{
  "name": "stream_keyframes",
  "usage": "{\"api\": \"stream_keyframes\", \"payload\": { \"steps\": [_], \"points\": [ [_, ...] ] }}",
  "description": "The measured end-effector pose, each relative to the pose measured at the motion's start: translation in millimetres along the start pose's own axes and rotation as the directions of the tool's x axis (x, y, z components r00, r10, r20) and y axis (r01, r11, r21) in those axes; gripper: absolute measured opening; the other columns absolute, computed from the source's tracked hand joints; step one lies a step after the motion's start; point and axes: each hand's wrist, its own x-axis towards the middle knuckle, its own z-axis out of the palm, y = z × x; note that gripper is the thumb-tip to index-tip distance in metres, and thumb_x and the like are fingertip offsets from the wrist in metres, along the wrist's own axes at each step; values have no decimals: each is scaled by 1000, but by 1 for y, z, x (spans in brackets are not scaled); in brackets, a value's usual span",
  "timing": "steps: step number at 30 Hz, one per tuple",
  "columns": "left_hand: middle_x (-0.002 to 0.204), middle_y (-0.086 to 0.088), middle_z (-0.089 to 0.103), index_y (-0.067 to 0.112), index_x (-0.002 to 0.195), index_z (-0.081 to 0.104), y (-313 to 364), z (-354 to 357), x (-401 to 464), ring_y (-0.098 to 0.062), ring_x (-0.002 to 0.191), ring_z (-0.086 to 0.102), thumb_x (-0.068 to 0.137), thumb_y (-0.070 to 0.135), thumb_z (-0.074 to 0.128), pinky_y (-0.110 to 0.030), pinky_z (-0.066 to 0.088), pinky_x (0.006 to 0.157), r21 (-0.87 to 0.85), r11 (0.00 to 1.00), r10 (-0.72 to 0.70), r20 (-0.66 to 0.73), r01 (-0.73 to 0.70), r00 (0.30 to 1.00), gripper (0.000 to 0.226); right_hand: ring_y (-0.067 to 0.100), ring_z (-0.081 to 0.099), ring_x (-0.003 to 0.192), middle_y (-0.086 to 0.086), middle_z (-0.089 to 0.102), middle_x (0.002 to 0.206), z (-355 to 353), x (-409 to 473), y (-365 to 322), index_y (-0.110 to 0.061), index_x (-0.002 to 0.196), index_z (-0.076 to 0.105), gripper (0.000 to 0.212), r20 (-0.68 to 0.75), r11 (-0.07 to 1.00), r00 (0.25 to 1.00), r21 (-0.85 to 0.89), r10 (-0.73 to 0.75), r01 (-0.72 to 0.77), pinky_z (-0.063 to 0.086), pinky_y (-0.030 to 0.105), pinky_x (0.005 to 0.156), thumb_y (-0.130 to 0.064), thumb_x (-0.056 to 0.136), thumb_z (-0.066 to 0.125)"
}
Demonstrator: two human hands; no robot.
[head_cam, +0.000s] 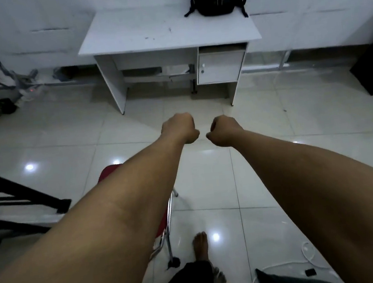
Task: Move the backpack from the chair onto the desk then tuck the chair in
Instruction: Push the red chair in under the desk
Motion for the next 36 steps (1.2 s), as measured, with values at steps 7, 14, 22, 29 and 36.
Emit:
{"api": "stream_keyframes", "payload": {
  "steps": [7, 14, 22, 29, 36],
  "points": [
    [107, -4, 70, 19, 107, 74, -55, 27, -85, -26, 93, 65, 89, 33, 66, -32, 42, 70, -51, 997, -49, 38, 51, 998, 24, 26, 63, 92, 10, 66, 102, 64, -75, -15, -6, 104, 64, 22, 104, 999, 994, -37, 23, -20, 53, 32, 74, -18, 87, 60],
    [111, -8, 69, 15, 108, 72, -146, 37, -151, -29, 99, 66, 90, 29, 64, -33, 52, 78, -24, 994, -105, 94, 108, 990, 24, 28, 66, 93, 12, 68, 97, 137, -127, -74, -2, 99, 66, 21, 176, 1000, 984, -14, -8, 11, 54, 32, 72, -18, 87, 61],
    [119, -7, 69, 18, 114, 73, -244, 35, -213, -29, 105, 66, 91, 39, 69, -38, 54, 86, 31, 1000, -3, 170, -3, 985, 31, 22, 58, 71, 6, 63, 79, 206, -175, -148, -9, 77, 61, 15, 104, 993, 992, 88, 69, -79, 48, 27, 58, -19, 87, 62],
    [122, -8, 67, 17, 118, 71, -306, 48, -258, -29, 106, 64, 91, 44, 69, -42, 55, 92, 28, 999, 33, 265, -42, 964, 38, 24, 64, 80, 8, 66, 88, 251, -227, -193, -10, 87, 64, 13, 155, 985, 982, 113, 109, -128, 49, 29, 64, -22, 85, 59],
    [123, -4, 68, 18, 123, 69, -345, 57, -275, -24, 105, 64, 89, 54, 70, -38, 53, 93, -112, 994, 29, 393, 16, 919, 50, 25, 62, 91, 8, 68, 102, 268, -243, -218, -11, 104, 66, 26, 193, 990, 978, 103, 77, -98, 48, 29, 72, -31, 87, 66]
  ]
}}
